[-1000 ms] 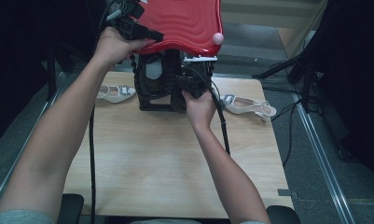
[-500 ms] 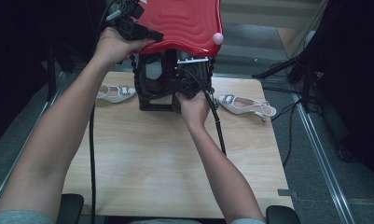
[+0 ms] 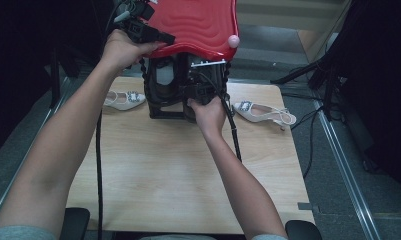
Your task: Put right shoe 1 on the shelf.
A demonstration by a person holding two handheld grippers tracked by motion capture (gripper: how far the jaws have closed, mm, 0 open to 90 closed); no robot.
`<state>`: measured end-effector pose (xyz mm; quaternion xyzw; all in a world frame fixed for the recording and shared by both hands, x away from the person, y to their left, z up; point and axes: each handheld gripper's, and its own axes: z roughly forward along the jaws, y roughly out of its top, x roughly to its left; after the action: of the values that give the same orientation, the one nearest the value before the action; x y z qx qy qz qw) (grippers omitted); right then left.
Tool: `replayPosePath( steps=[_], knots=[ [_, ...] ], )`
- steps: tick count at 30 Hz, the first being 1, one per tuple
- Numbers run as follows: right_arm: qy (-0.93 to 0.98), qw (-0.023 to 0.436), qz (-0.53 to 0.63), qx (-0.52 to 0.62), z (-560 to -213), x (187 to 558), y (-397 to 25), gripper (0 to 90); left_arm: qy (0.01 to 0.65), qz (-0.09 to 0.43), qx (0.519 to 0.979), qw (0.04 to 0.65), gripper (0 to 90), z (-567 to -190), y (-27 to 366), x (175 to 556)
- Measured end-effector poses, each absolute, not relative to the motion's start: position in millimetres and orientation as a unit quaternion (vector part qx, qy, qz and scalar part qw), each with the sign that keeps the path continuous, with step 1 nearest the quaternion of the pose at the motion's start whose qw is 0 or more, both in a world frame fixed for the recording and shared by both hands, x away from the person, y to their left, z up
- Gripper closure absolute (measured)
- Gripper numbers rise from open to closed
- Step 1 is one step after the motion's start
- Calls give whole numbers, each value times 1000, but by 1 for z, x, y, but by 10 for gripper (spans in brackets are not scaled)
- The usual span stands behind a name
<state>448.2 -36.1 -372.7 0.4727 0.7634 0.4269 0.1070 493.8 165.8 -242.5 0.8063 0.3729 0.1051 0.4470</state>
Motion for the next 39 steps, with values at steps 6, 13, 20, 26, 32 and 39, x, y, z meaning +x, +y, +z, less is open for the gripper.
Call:
replayPosePath(
  steps=[6,13,20,26,32,39],
  knots=[
    [763,93,426,476,-368,447,-41,641,374,105,806,447,900,-242,166,494],
    [758,71,438,479,-363,444,-44,607,374,105,806,447,900,-242,166,494],
    [760,60,445,471,-353,433,-53,656,375,104,806,446,900,-242,166,494],
    [772,63,449,445,-343,409,-64,782,377,103,806,445,900,-242,165,494],
    [794,66,440,414,-352,384,-63,897,378,103,805,445,900,-242,165,494],
    [802,45,439,403,-378,373,-67,900,378,103,805,445,900,-242,165,494]
  ],
)
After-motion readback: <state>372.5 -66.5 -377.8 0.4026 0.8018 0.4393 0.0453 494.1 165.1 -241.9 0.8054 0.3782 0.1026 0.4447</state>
